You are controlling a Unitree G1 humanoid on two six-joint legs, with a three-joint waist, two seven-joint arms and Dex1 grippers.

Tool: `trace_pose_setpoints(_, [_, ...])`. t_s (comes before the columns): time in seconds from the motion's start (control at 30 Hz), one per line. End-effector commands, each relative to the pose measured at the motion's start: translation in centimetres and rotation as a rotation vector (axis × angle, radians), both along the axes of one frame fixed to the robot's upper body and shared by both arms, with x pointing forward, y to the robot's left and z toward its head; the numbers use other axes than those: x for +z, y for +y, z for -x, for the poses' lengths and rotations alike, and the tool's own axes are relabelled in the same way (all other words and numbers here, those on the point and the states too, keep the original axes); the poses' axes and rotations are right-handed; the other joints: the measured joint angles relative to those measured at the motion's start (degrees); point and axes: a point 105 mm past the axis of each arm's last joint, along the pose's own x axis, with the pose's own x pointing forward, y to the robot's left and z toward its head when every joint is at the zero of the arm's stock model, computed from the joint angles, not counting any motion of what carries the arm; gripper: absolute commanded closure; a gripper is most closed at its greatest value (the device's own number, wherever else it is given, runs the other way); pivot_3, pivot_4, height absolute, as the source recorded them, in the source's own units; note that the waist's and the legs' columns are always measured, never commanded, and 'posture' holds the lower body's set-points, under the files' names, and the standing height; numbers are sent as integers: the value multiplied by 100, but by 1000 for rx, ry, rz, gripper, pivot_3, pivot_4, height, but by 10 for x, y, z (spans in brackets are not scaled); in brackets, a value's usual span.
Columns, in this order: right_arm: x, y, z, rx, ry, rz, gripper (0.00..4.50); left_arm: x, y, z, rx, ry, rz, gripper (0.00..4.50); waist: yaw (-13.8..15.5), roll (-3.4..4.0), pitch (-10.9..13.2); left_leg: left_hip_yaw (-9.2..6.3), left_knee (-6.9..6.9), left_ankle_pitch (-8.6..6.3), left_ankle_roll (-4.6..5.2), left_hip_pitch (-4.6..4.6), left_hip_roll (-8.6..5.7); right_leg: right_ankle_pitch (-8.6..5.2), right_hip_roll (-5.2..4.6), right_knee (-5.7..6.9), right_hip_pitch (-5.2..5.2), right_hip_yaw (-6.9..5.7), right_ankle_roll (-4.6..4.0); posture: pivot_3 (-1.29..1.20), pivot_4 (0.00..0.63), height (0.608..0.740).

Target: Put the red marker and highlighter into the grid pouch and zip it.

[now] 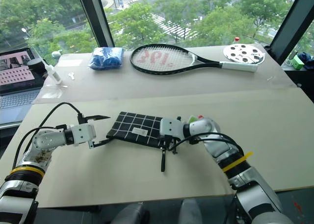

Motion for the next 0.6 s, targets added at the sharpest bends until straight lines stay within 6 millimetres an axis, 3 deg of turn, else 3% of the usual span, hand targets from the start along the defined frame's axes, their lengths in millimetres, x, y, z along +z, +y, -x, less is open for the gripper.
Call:
trace_pose_setpoints(0.03, [0, 0, 4, 8, 8, -1, 4437, -17, -4, 4, -18, 42, -42, 0, 2, 0, 0, 0, 0, 0, 0, 0, 0, 0, 0, -1, 0, 0, 1, 0, 150, 740])
trace_pose_setpoints(0.33, [4, 2, 5, 12, 9, -20, 4437, -18, -1, 0, -27, 20, -85, 0, 20, 0, 0, 0, 0, 0, 1, -1, 0, 2, 0, -3, 1, 0, 3, 0, 150, 740])
trace_pose_setpoints(0.43, [5, 2, 5, 8, 7, -27, 4500, -19, -1, 0, -31, 37, -79, 708, 18, 0, 0, 1, 0, -1, 1, 0, 0, 2, 0, -5, 1, 0, 4, 0, 150, 740])
trace_pose_setpoints(0.6, [6, 1, 6, 5, 5, -32, 4500, -22, -1, -1, -28, 78, -56, 2588, 13, 0, 0, 1, 0, -2, 3, 0, 1, 3, 1, -5, 1, 0, 5, 0, 150, 740])
